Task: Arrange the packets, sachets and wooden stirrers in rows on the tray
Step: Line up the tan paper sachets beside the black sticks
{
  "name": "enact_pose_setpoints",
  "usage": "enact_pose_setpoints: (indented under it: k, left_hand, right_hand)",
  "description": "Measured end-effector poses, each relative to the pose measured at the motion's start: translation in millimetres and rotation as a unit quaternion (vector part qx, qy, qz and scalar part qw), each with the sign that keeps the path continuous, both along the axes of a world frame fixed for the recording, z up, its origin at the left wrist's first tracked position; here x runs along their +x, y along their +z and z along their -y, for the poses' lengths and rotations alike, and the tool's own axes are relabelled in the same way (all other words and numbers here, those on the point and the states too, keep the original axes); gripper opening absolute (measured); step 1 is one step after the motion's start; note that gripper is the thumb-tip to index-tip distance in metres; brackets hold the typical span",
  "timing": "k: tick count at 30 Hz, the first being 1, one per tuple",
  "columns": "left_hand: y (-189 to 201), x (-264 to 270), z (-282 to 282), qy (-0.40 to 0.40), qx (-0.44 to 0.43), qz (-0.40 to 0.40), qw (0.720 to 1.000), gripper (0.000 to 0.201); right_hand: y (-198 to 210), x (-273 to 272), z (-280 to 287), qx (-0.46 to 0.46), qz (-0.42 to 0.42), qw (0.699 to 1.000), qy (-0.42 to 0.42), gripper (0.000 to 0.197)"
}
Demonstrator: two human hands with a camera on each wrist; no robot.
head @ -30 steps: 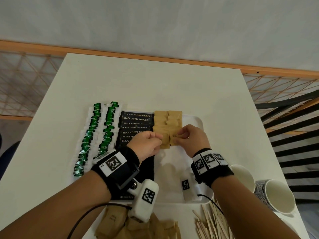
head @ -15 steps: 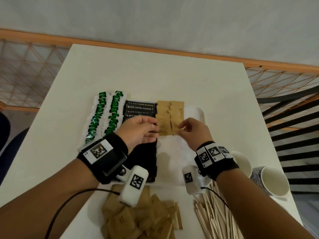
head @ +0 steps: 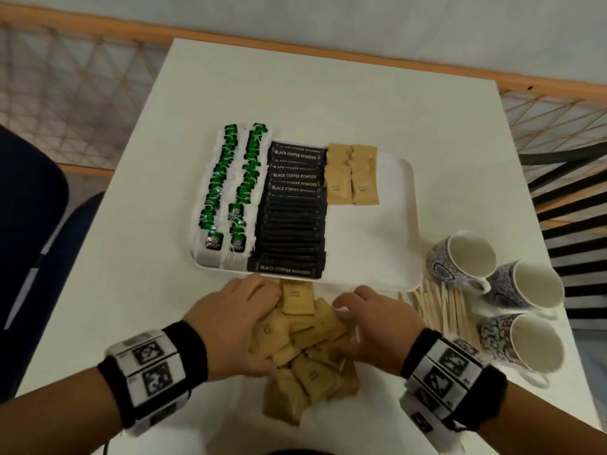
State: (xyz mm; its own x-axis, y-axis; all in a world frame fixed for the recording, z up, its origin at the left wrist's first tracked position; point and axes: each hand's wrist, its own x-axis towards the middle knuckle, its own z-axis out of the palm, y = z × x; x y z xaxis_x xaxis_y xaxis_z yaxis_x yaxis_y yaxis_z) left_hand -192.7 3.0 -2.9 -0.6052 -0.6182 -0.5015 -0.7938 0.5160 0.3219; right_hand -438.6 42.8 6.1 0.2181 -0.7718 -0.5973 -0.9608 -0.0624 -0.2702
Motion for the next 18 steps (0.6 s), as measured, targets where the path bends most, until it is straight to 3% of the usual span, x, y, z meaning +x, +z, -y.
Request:
enact_pose_setpoints:
  k: [3,7,13,18]
  left_hand:
    - [-6.3,0.6,-12.5,-0.028,-0.056,0.017,0.998,0.110]
    - [-15.7,-7.0,-15.4,-0.040,-0.059,0.024,0.997,0.100]
    - [-19.1,-17.1,-7.9,-0.053,-0.049,-0.015,0.997,0.063]
    - [-13.6,-14.8,1.1,0.020,-0.010,-0.120,0.993,0.046]
  right_hand:
    - [-2.6,-0.4,-13.4,-0.022,0.003,0.999,0.038,0.093]
    - [-11.5,4.7,-20.4,-0.054,-0.001,0.994,0.095,0.110]
    - [-19.9,17.5,-9.0,-0.065,0.026,0.993,0.092,0.072]
    - [-20.5,19.3,-1.5,-0.099,0.067,0.991,0.051,0.052]
